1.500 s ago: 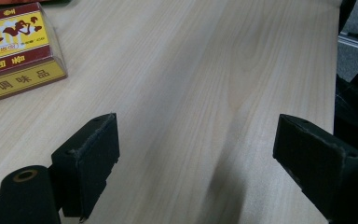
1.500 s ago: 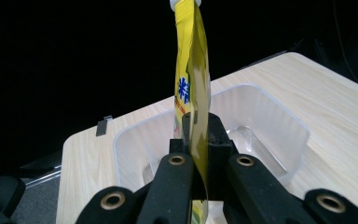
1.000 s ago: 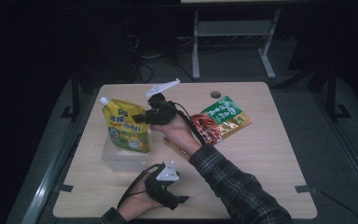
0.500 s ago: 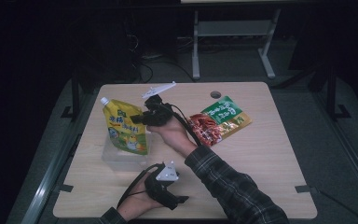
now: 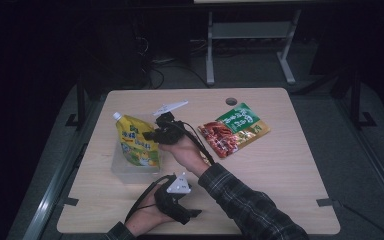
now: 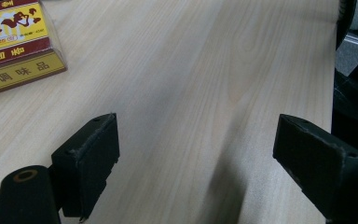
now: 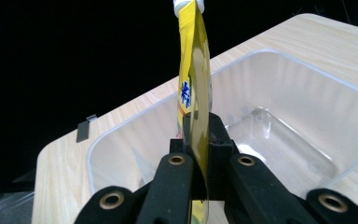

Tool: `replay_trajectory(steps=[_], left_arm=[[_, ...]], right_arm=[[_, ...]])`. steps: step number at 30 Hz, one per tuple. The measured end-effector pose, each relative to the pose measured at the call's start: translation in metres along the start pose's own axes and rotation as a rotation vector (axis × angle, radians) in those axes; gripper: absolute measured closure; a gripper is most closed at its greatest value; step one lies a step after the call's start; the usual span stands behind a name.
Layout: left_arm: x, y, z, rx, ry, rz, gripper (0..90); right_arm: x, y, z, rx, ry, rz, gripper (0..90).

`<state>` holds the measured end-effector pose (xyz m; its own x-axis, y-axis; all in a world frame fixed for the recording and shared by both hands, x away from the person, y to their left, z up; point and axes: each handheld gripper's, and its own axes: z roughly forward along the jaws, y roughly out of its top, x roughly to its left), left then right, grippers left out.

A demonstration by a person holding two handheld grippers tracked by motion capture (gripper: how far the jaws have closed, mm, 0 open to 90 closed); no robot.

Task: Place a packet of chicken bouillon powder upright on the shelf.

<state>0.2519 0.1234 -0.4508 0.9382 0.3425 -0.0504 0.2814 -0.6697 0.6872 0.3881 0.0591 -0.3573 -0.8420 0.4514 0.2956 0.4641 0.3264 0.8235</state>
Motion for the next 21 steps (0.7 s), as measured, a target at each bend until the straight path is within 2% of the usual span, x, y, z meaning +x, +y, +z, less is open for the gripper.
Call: replay_trajectory(steps=[6, 10, 12, 16, 17, 20, 21], left_arm=[[0.000, 0.000, 0.000, 0.009, 0.002, 0.003, 13.8], [0.000, 0.000, 0.000, 0.009, 0.002, 0.004, 13.8], [0.000, 0.000, 0.000, 0.013, 0.001, 0.008, 13.8], [0.000, 0.000, 0.000, 0.013, -0.002, 0.010, 13.8], [-0.001, 0.000, 0.001, -0.001, -0.003, -0.005, 13.7], [0.001, 0.000, 0.000, 0.011, -0.006, 0.008, 13.8], [0.001, 0.000, 0.001, -0.001, -0.005, -0.009, 13.8]], right_arm=[[0.003, -0.001, 0.000, 0.002, 0.009, 0.008, 89.2], [0.006, -0.004, -0.001, 0.026, 0.003, -0.025, 87.2], [0.006, -0.006, -0.003, 0.031, 0.013, -0.044, 82.6], [0.006, -0.006, -0.006, 0.041, 0.002, -0.084, 71.6], [0.005, -0.006, -0.007, 0.045, -0.002, -0.090, 68.0], [0.003, -0.007, -0.013, 0.048, -0.009, -0.122, 57.6], [0.003, -0.007, -0.015, 0.052, -0.012, -0.126, 54.9]])
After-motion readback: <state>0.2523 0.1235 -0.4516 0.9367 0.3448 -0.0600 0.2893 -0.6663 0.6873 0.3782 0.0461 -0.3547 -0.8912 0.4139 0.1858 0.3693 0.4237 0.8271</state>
